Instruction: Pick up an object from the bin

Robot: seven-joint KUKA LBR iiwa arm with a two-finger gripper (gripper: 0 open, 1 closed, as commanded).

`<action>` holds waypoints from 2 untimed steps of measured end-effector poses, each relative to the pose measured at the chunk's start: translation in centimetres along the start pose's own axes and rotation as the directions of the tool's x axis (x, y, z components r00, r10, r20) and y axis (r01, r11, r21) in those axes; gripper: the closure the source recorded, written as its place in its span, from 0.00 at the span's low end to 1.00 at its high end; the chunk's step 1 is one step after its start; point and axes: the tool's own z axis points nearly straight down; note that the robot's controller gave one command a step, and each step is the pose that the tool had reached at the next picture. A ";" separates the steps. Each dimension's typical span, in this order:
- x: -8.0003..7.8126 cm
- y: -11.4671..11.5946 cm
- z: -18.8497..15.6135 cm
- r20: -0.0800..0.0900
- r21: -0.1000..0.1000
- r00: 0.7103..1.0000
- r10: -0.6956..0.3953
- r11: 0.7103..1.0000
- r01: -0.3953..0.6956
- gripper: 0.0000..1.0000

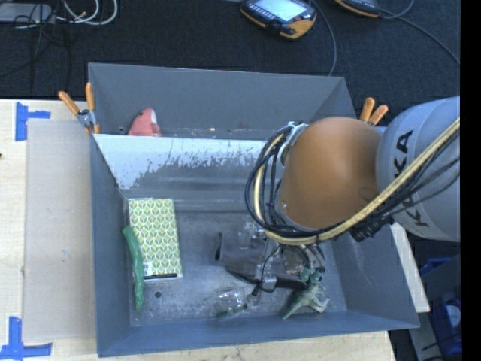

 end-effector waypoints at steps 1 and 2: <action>-0.2 -0.1 -0.4 0.008 -0.001 1.000 0.004 1.000 -0.004 0.00; -1.7 -3.9 6.6 0.009 -0.002 1.000 0.006 1.000 -0.006 0.00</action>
Offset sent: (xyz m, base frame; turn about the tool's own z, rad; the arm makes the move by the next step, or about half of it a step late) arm 0.0321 -0.0886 -0.1585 0.0149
